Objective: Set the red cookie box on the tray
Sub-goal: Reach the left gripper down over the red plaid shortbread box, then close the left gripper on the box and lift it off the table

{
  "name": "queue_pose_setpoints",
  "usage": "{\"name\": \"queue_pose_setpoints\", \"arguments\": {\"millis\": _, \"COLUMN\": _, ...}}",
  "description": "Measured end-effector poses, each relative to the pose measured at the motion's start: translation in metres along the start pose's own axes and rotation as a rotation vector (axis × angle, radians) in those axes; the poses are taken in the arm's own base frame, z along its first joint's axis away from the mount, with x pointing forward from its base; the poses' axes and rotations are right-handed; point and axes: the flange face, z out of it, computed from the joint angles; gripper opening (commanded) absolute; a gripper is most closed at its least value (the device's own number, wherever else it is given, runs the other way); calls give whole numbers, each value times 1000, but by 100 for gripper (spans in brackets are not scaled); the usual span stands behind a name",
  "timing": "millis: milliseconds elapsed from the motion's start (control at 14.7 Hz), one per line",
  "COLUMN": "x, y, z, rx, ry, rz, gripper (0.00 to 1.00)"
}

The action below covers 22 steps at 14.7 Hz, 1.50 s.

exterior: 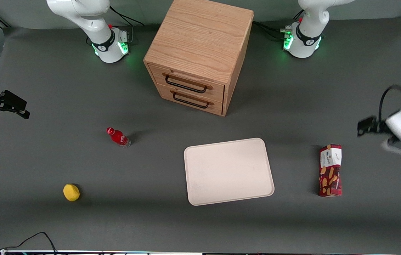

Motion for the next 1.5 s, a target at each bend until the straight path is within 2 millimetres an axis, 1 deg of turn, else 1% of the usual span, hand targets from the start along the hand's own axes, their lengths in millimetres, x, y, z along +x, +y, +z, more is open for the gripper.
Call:
{"name": "queue_pose_setpoints", "arguments": {"millis": 136, "x": 24, "y": -5, "z": 49, "rx": -7, "ry": 40, "rz": -9, "gripper": 100}}
{"name": "queue_pose_setpoints", "arguments": {"millis": 273, "x": 43, "y": -1, "z": 91, "rx": -1, "ry": 84, "rz": -25, "gripper": 100}}
{"name": "queue_pose_setpoints", "arguments": {"millis": 409, "x": 56, "y": 6, "z": 129, "rx": 31, "ry": 102, "rz": -25, "gripper": 100}}
{"name": "queue_pose_setpoints", "arguments": {"millis": 614, "x": 64, "y": 7, "z": 177, "rx": 47, "ry": 114, "rz": -15, "gripper": 100}}
{"name": "queue_pose_setpoints", "arguments": {"millis": 818, "x": 63, "y": 3, "z": 220, "rx": 64, "ry": 100, "rz": 9, "gripper": 100}}
{"name": "queue_pose_setpoints", "arguments": {"millis": 886, "x": 62, "y": 2, "z": 232, "rx": 70, "ry": 86, "rz": 18, "gripper": 92}}
{"name": "queue_pose_setpoints", "arguments": {"millis": 955, "x": 60, "y": 1, "z": 243, "rx": 73, "ry": 73, "rz": 23, "gripper": 40}}
{"name": "queue_pose_setpoints", "arguments": {"millis": 1023, "x": 58, "y": 0, "z": 251, "rx": 70, "ry": 64, "rz": 19, "gripper": 9}}
{"name": "queue_pose_setpoints", "arguments": {"millis": 1091, "x": 57, "y": -1, "z": 255, "rx": 67, "ry": 59, "rz": 7, "gripper": 0}}
{"name": "queue_pose_setpoints", "arguments": {"millis": 1295, "x": 57, "y": -8, "z": 253, "rx": 70, "ry": 61, "rz": -17, "gripper": 0}}
{"name": "queue_pose_setpoints", "arguments": {"millis": 1500, "x": 57, "y": -9, "z": 250, "rx": 71, "ry": 58, "rz": -21, "gripper": 0}}
